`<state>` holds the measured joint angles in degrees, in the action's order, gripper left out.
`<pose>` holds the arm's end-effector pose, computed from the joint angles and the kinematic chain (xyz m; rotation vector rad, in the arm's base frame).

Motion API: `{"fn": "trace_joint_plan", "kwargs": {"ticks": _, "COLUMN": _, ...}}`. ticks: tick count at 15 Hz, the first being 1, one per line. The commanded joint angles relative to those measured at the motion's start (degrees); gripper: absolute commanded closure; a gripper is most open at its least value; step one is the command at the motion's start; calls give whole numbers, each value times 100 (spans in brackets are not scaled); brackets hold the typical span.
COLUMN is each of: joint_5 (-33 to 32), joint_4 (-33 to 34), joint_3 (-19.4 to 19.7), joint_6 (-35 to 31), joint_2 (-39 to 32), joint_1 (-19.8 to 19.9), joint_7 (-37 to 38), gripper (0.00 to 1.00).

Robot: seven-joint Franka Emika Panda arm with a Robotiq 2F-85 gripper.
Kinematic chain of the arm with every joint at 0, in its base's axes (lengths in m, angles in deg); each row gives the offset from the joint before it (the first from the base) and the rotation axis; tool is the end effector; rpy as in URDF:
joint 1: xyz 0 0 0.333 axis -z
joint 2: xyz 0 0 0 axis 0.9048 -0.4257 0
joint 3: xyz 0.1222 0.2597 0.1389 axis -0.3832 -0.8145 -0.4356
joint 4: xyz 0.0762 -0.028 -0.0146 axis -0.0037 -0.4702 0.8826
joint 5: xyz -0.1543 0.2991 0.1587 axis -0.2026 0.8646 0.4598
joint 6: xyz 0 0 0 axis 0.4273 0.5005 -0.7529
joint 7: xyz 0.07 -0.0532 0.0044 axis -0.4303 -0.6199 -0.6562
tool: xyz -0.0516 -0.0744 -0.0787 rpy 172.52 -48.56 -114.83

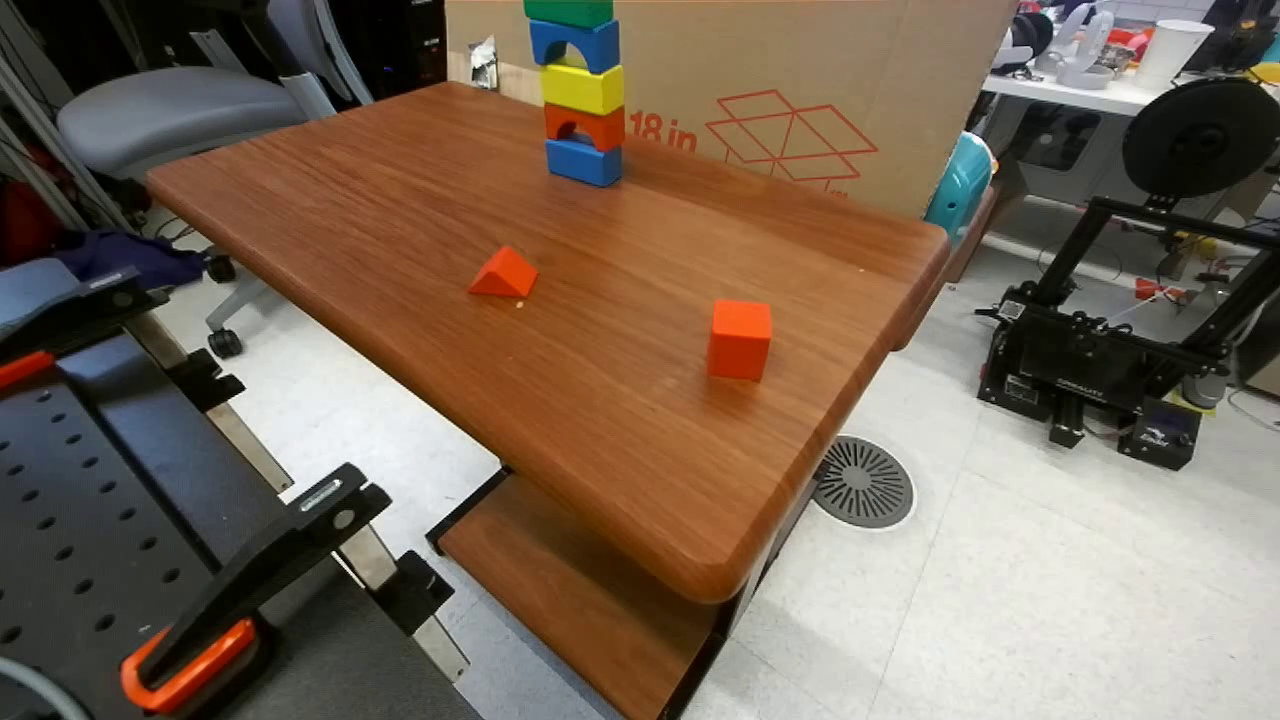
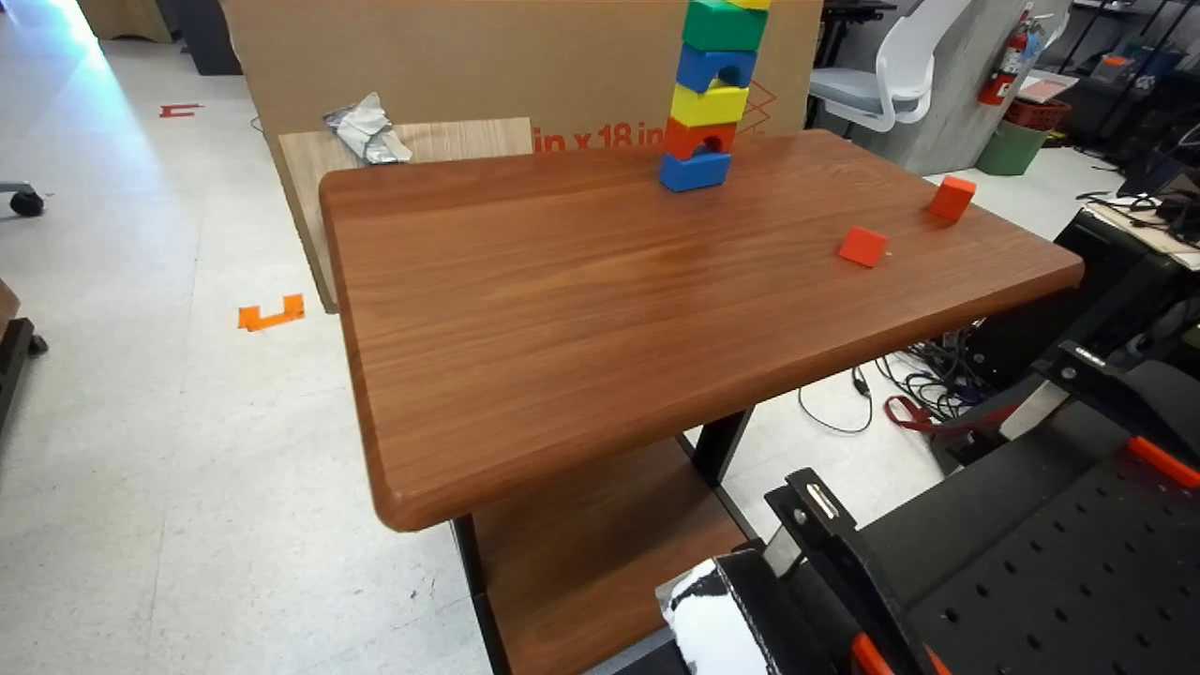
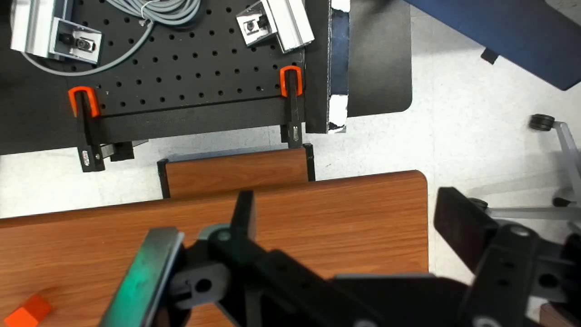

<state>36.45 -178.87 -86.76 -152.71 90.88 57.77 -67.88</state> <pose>0.3479 0.1101 0.4272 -3.0551 0.0602 0.2106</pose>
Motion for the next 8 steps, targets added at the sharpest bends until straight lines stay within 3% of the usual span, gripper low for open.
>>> {"fn": "trace_joint_plan", "kwargs": {"ticks": 1, "joint_5": 4, "joint_4": 7, "joint_3": -12, "joint_6": 10, "joint_2": 0, "joint_1": 16, "joint_7": -6, "gripper": 0}}
{"fn": "trace_joint_plan", "kwargs": {"ticks": 5, "joint_5": 4, "joint_4": 7, "joint_3": -12, "joint_6": 10, "joint_2": 0, "joint_1": 16, "joint_7": -6, "gripper": 0}}
{"fn": "trace_joint_plan", "kwargs": {"ticks": 8, "joint_5": -166, "joint_4": 102, "joint_3": 192, "joint_6": 110, "joint_2": -169, "joint_1": 247, "joint_7": -113, "gripper": 0}}
